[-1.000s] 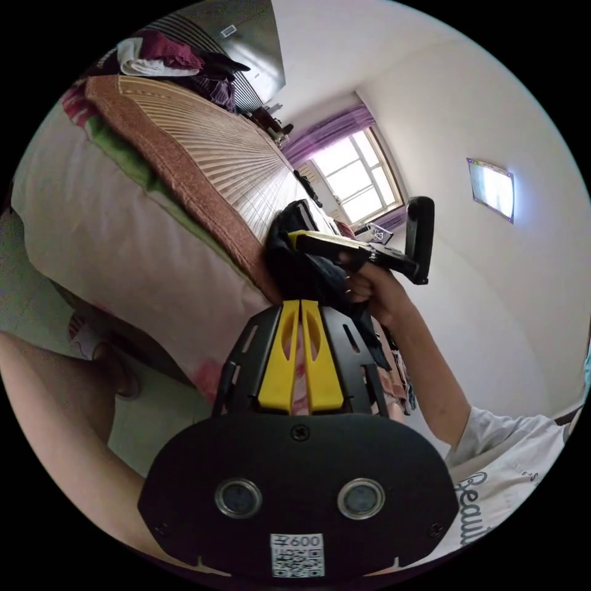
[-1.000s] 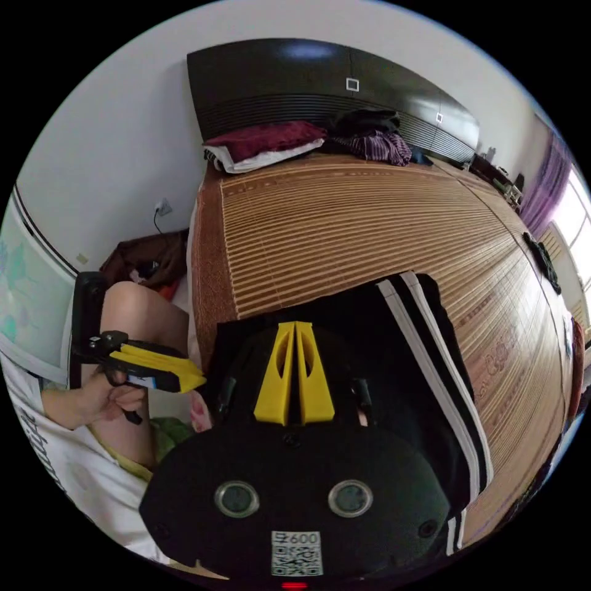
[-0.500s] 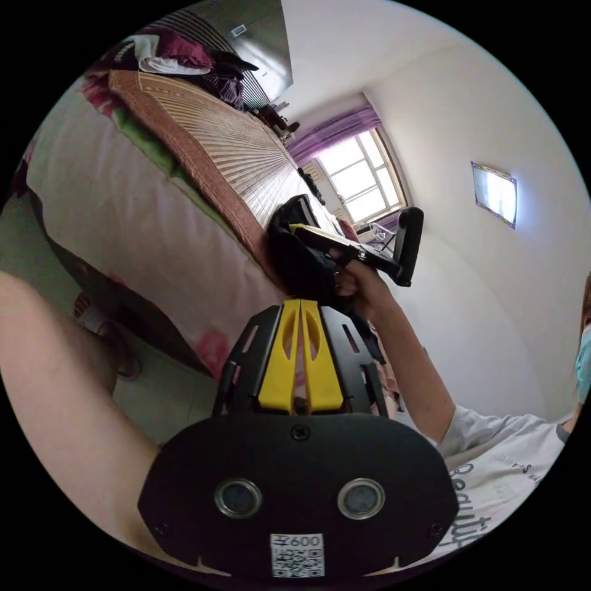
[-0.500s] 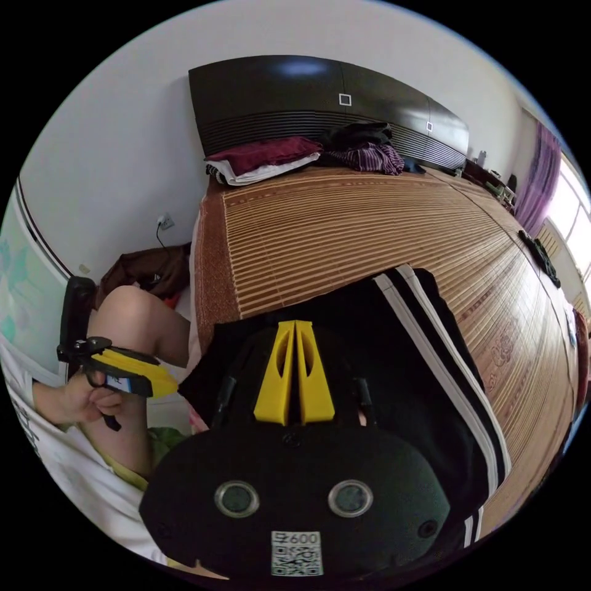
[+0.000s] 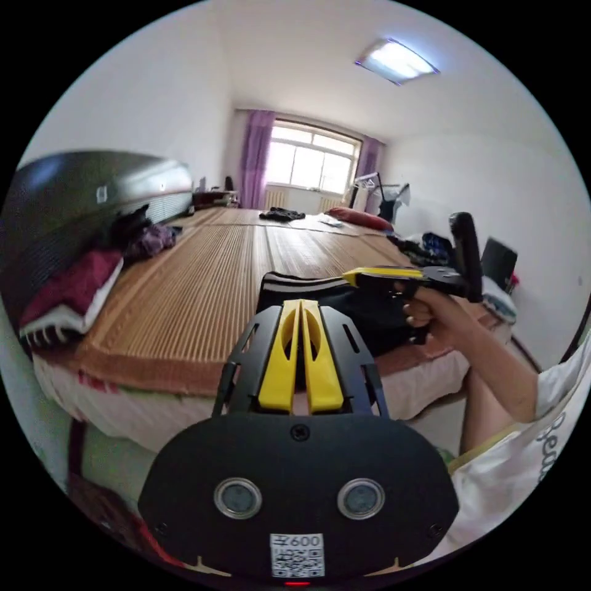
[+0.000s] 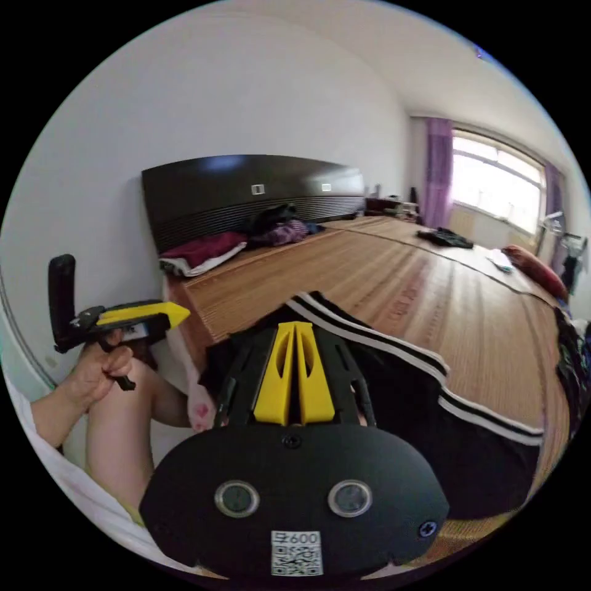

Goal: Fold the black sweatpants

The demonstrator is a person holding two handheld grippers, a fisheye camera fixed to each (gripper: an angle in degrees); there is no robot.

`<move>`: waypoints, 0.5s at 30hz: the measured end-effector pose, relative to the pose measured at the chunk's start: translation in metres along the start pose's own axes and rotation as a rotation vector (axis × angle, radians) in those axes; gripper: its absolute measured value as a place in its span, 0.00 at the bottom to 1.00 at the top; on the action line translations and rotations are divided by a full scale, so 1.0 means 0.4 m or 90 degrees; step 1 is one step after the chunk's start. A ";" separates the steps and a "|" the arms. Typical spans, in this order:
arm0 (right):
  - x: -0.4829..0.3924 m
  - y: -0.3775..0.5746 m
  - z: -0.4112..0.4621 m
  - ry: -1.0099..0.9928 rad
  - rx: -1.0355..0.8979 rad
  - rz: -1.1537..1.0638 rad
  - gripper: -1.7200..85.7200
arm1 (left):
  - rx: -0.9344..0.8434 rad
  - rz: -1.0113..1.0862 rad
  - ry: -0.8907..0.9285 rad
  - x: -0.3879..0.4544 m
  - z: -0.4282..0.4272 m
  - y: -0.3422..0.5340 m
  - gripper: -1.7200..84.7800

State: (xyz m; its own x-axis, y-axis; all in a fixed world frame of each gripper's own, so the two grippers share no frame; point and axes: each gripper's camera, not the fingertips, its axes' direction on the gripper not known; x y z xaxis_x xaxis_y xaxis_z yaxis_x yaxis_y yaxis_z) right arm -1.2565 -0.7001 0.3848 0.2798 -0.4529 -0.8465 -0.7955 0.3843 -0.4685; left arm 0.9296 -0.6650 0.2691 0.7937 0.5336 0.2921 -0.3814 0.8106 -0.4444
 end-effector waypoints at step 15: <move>0.136 0.167 -0.002 0.098 -0.131 0.057 0.01 | -0.172 -0.005 -0.041 0.023 0.572 0.251 0.02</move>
State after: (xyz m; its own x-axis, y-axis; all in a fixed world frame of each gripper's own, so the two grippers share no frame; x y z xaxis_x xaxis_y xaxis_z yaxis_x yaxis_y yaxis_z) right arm -1.2950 -0.6996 0.3077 0.1313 -0.5477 -0.8263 -0.9100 0.2640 -0.3197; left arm 0.7901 -0.5234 0.4208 0.7609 0.5489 0.3461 -0.2278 0.7253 -0.6496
